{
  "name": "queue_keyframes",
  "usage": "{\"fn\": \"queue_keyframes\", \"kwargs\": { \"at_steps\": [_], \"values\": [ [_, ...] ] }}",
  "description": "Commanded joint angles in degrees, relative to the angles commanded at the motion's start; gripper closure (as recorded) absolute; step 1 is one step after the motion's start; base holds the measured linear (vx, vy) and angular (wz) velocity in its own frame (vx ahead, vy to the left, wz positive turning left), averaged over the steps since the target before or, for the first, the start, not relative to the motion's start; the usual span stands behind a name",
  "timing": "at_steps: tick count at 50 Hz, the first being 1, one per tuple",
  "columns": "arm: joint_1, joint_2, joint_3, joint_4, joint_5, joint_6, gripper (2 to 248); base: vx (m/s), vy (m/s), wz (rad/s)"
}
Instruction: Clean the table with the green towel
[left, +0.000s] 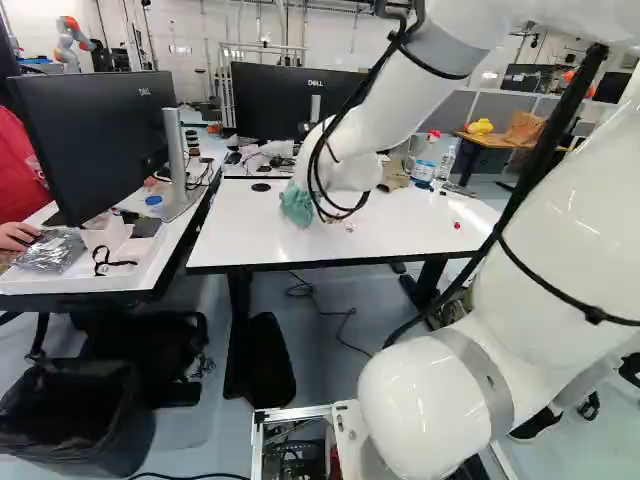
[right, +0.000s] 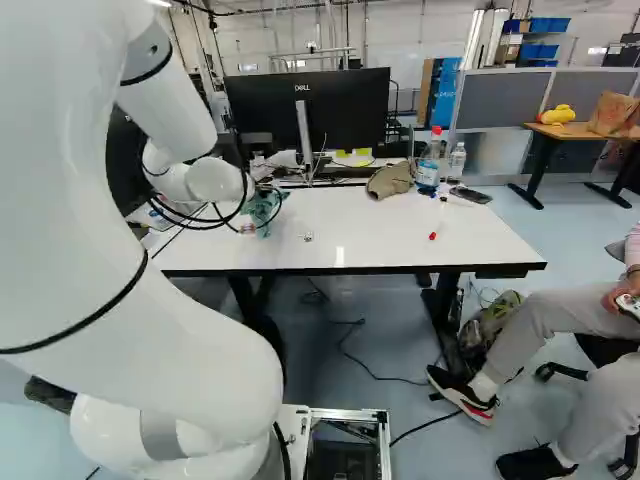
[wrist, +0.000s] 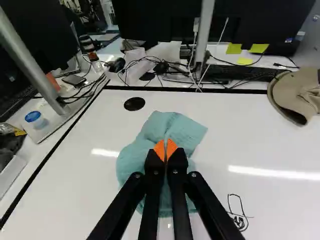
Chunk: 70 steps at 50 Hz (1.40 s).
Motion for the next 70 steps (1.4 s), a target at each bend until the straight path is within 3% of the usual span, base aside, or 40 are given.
{"fn": "queue_keyframes", "kwargs": {
  "at_steps": [10, 53, 70],
  "values": [
    [1.9, 0.7, -0.7, 0.0, 0.0, 0.0, 225, 0.000, 0.000, 0.000],
    [9.6, -3.5, -4.8, 0.0, 0.0, 0.0, 225, 0.000, 0.000, 0.000],
    [11.8, -5.0, -6.3, 0.0, 0.0, 0.0, 225, 0.000, 0.000, 0.000]
  ]
}}
